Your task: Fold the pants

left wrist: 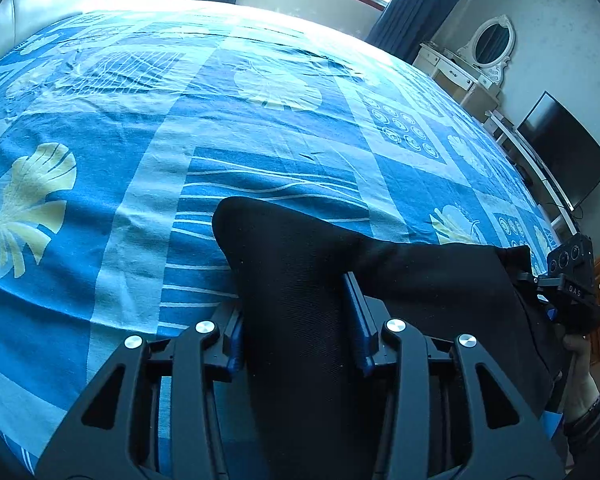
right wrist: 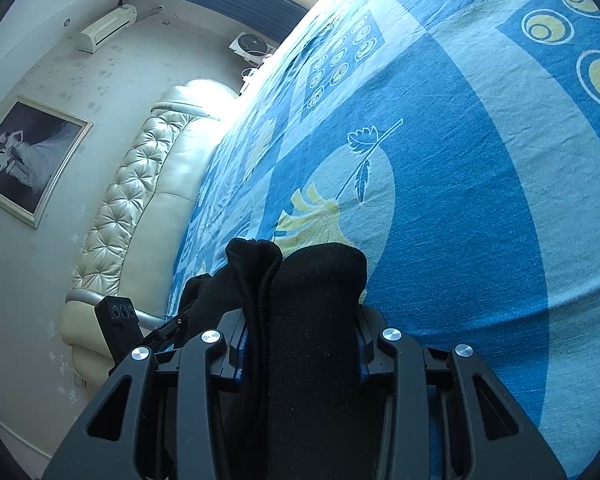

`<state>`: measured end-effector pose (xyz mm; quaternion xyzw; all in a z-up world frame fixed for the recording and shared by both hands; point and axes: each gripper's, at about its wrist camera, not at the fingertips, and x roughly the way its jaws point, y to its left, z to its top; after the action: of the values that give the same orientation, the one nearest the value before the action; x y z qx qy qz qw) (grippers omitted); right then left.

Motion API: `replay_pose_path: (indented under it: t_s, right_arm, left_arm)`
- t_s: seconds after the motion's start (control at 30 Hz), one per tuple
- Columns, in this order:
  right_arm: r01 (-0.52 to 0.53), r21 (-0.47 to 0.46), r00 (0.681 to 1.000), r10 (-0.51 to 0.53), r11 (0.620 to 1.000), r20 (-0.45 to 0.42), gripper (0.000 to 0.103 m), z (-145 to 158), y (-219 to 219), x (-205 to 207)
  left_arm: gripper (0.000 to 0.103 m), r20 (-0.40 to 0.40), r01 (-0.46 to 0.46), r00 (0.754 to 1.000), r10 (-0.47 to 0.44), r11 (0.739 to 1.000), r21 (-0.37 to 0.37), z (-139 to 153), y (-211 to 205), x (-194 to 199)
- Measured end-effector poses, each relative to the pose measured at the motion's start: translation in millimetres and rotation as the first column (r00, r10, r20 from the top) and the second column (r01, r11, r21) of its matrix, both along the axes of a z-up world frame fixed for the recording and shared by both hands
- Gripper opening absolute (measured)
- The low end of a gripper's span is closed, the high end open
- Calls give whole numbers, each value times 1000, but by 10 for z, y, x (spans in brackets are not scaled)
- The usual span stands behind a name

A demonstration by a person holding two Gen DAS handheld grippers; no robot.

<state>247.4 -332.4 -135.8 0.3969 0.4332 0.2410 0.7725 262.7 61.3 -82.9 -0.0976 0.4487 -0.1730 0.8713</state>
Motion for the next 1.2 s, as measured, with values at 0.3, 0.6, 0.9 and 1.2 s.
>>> replay_pose_path:
  t_s: [0.3, 0.6, 0.9, 1.2]
  right_arm:
    - [-2, 15, 1000, 2, 1000, -1, 41, -11, -10, 9]
    - [13, 49, 1000, -13, 999, -4, 73, 165, -111, -276]
    - [-2, 57, 999, 4, 998, -32, 78, 163, -101, -908]
    - [-13, -51, 1000, 12, 999, -27, 80, 207, 62, -997]
  left_arm:
    - [50, 9, -6, 1000, 6, 1000, 20, 19, -2, -12]
    - [84, -85, -28, 996, 16, 989, -147, 16, 418, -421]
    - [89, -175, -70, 984, 15, 947, -312, -69, 672, -1166]
    - [91, -197, -74, 980, 1, 928, -364, -179, 531, -1168]
